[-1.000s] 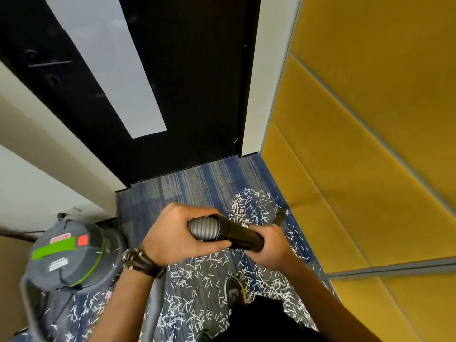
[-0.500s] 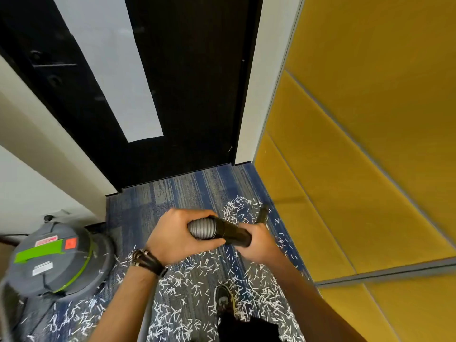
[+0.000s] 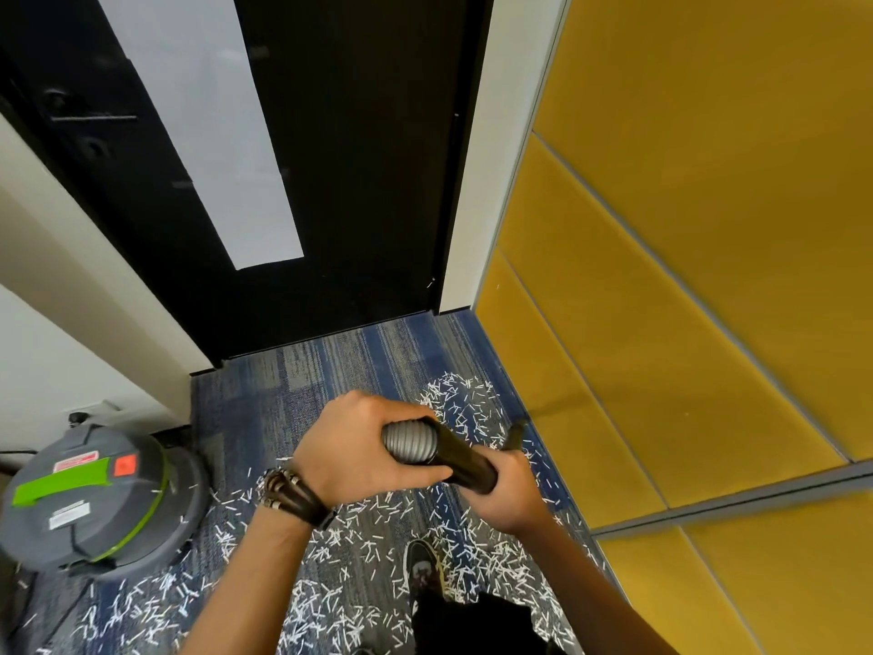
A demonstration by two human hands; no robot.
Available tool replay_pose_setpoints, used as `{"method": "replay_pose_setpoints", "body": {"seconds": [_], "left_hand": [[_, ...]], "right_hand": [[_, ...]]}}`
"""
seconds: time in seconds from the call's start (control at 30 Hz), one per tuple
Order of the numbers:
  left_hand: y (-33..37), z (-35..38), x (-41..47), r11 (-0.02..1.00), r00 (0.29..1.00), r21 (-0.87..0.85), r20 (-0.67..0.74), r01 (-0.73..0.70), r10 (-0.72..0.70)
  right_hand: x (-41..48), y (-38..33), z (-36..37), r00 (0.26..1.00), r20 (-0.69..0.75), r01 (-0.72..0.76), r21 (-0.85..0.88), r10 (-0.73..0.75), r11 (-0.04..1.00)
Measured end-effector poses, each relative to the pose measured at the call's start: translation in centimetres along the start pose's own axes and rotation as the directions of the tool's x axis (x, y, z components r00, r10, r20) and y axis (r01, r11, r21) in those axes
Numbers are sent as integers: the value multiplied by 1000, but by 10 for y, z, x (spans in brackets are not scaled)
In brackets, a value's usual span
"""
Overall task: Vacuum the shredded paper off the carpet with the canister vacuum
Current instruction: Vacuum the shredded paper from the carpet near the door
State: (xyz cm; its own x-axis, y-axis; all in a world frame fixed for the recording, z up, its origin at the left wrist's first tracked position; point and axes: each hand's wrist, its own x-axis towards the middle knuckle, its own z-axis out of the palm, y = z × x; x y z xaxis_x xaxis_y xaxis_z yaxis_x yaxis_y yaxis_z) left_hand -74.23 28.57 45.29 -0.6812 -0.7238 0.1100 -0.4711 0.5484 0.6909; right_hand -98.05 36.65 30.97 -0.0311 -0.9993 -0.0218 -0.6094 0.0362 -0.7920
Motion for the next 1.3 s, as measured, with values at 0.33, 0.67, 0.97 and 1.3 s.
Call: {"method": "replay_pose_setpoints", "body": {"seconds": [0.33,0.67,0.97,1.3], "left_hand": [[9,-20,-14,1000,996,-13,-86,13,-15],[6,-22,-16,1000,999,10,-30,18,-18],[7,-22,-8,997,990,58,-128,58,-50],[-6,-21,-1,991,987,69,-121,114,-105]], "right_hand": [[2,-19,-2,998,-55,39,-73,-43,997],[7,-21,9,1000,1,30,-46,-30,999],[29,-20,-6,999,-14,38,-94,-39,995],[46,-19,6,999,36,25,-45,-24,999]]}}
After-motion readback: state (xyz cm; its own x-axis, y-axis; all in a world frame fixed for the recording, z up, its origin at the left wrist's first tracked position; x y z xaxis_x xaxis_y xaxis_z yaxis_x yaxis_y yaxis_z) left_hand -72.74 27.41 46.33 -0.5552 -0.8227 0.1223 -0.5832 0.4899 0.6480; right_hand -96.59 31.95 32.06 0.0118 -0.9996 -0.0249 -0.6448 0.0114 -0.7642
